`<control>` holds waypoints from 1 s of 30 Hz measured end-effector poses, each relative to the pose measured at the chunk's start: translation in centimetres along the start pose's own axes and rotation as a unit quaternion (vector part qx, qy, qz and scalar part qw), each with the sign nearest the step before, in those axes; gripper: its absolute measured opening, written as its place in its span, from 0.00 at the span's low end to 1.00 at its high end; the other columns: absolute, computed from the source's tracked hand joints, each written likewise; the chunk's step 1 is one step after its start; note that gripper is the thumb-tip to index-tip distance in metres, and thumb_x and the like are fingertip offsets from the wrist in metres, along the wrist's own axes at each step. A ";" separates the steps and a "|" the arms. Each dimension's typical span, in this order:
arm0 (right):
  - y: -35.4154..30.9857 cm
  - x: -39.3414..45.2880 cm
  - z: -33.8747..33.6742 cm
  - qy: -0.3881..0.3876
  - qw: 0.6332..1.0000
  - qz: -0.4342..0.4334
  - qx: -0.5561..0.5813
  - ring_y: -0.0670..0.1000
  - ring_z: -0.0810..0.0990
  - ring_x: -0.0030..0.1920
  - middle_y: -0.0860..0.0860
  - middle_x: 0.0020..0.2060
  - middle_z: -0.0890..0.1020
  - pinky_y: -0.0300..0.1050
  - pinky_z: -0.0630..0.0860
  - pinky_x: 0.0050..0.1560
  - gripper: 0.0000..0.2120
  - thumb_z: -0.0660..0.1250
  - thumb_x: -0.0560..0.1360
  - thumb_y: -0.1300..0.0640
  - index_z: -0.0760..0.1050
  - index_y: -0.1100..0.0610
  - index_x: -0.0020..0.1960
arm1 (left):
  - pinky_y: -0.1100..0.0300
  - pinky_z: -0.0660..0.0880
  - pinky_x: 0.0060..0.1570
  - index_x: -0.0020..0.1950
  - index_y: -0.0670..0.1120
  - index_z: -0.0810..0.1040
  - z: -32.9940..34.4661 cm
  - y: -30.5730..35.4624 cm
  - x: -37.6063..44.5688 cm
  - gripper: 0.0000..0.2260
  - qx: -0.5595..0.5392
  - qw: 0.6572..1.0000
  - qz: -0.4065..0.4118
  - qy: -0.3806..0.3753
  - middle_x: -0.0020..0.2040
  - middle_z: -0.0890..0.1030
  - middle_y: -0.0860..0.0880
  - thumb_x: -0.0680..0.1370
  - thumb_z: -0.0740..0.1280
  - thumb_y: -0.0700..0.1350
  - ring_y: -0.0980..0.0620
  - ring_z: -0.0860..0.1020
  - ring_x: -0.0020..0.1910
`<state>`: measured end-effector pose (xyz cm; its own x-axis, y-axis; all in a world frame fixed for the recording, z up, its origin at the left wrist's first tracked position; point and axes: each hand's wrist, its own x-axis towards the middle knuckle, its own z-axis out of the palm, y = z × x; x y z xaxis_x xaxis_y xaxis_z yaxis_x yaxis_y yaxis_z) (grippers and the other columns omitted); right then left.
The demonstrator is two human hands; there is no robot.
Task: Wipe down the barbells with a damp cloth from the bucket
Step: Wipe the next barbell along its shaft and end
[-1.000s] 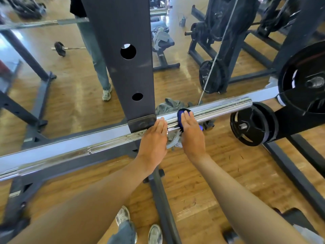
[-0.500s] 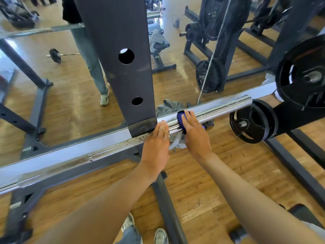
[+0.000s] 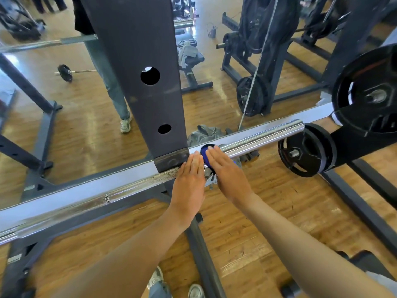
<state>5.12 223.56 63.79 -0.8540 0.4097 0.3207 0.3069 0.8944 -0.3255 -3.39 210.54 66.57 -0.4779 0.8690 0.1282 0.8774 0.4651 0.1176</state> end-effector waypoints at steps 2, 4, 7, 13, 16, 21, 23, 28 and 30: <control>1.0 0.3 -0.5 0.025 0.995 0.094 0.010 0.52 0.53 0.81 0.54 0.79 0.62 0.50 0.62 0.78 0.38 0.67 0.74 0.75 0.59 0.61 0.80 | 0.52 0.48 0.81 0.82 0.39 0.40 0.0 0.1 0.1 0.37 0.007 1.000 0.003 -0.006 0.84 0.44 0.41 0.83 0.63 0.40 0.45 0.46 0.83; 0.3 0.4 -0.1 0.034 0.993 0.111 0.016 0.53 0.52 0.81 0.54 0.80 0.61 0.50 0.61 0.78 0.39 0.66 0.73 0.77 0.58 0.61 0.80 | 0.52 0.48 0.81 0.82 0.40 0.39 0.1 0.3 0.1 0.38 0.007 1.000 -0.004 -0.008 0.84 0.43 0.41 0.83 0.63 0.40 0.45 0.45 0.83; -0.2 -0.3 -0.1 -0.004 1.000 0.009 -0.005 0.53 0.55 0.81 0.54 0.79 0.62 0.45 0.55 0.77 0.39 0.67 0.73 0.77 0.60 0.61 0.80 | 0.52 0.48 0.81 0.83 0.40 0.40 -0.1 0.4 0.0 0.38 0.007 1.000 -0.010 -0.003 0.84 0.44 0.42 0.83 0.64 0.40 0.45 0.46 0.83; 0.7 0.0 -0.9 0.025 0.994 0.102 0.009 0.54 0.53 0.81 0.56 0.80 0.61 0.52 0.64 0.77 0.37 0.66 0.74 0.76 0.58 0.63 0.80 | 0.52 0.46 0.81 0.83 0.40 0.40 0.0 0.6 -0.1 0.39 0.002 1.000 -0.020 -0.005 0.84 0.44 0.42 0.83 0.65 0.42 0.45 0.45 0.83; 0.9 -0.4 -0.9 0.001 1.000 0.024 -0.016 0.54 0.55 0.80 0.55 0.79 0.63 0.49 0.65 0.76 0.39 0.68 0.72 0.76 0.60 0.62 0.80 | 0.52 0.45 0.81 0.83 0.40 0.41 0.2 0.6 -0.1 0.39 0.000 1.000 -0.022 0.002 0.84 0.44 0.42 0.83 0.66 0.41 0.45 0.45 0.83; 0.5 0.4 -0.8 0.036 0.993 0.116 -0.008 0.55 0.55 0.81 0.56 0.79 0.63 0.50 0.64 0.77 0.38 0.67 0.73 0.77 0.61 0.63 0.79 | 0.52 0.45 0.80 0.83 0.40 0.43 0.4 0.6 -0.1 0.38 0.001 1.000 -0.021 0.012 0.84 0.45 0.42 0.83 0.65 0.42 0.45 0.46 0.83; -0.2 0.1 -0.7 0.009 0.999 0.041 -0.031 0.56 0.60 0.79 0.56 0.77 0.67 0.47 0.63 0.73 0.38 0.70 0.70 0.77 0.64 0.63 0.78 | 0.53 0.45 0.80 0.83 0.40 0.43 0.5 0.7 -0.2 0.38 -0.006 0.999 -0.027 0.022 0.84 0.46 0.42 0.82 0.66 0.41 0.45 0.46 0.83; 1.7 1.1 -1.7 0.037 0.991 0.128 -0.002 0.55 0.62 0.79 0.57 0.75 0.71 0.53 0.72 0.71 0.33 0.70 0.74 0.74 0.67 0.62 0.77 | 0.53 0.44 0.80 0.83 0.40 0.41 0.5 0.7 0.0 0.38 0.004 1.000 -0.021 0.019 0.84 0.45 0.42 0.83 0.64 0.42 0.45 0.46 0.83; 1.4 1.4 -1.7 0.022 0.992 0.119 0.021 0.54 0.62 0.79 0.55 0.75 0.70 0.52 0.70 0.73 0.31 0.67 0.76 0.74 0.67 0.61 0.77 | 0.53 0.43 0.79 0.83 0.40 0.41 0.5 0.7 -0.1 0.38 -0.004 0.999 -0.025 0.021 0.84 0.45 0.42 0.83 0.65 0.41 0.45 0.45 0.83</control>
<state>5.09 225.72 65.30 -0.7396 0.6169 0.2692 0.4791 0.7634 -0.4331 -2.68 210.90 66.19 -0.5224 0.8370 0.1626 0.8522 0.5060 0.1332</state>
